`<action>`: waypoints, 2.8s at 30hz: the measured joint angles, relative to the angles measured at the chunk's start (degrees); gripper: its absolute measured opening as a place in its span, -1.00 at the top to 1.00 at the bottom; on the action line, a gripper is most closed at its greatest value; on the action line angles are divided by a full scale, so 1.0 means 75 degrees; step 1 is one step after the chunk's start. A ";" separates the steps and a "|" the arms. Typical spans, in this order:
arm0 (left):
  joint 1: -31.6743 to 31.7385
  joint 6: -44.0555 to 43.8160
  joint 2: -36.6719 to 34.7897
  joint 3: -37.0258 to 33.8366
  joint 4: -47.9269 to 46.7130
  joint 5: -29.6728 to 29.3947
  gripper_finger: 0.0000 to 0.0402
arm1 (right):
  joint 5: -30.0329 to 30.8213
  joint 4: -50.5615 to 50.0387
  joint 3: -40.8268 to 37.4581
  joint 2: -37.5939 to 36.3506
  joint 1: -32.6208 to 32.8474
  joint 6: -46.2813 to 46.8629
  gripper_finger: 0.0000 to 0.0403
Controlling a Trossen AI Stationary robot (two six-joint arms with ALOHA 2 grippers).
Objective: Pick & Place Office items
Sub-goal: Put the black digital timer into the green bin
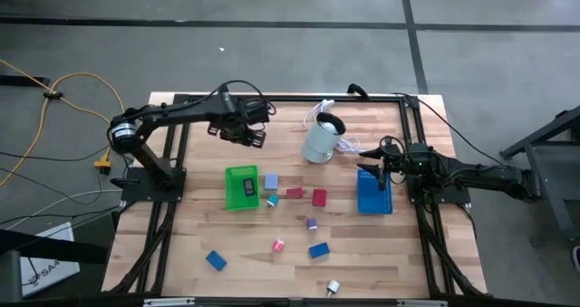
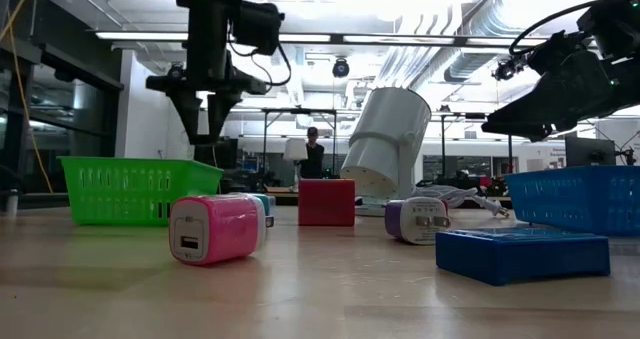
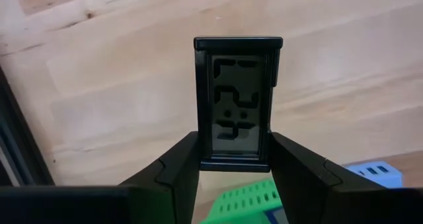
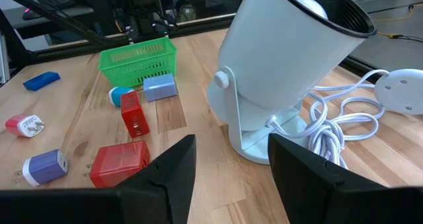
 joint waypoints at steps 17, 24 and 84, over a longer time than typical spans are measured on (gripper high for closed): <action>-0.1160 -0.1600 0.0000 0.0000 -0.0315 -0.0008 0.21 | 0.0000 0.0000 -0.0003 0.0002 0.0000 0.0000 0.13; -0.2054 -0.2754 0.0000 0.0000 -0.0511 -0.0014 0.21 | -0.0001 0.0000 -0.0001 0.0000 -0.0002 0.0000 0.13; -0.3930 -0.6850 0.0624 -0.1836 0.1467 0.1099 0.21 | -0.0003 -0.0003 -0.0003 0.0002 -0.0002 0.0000 0.13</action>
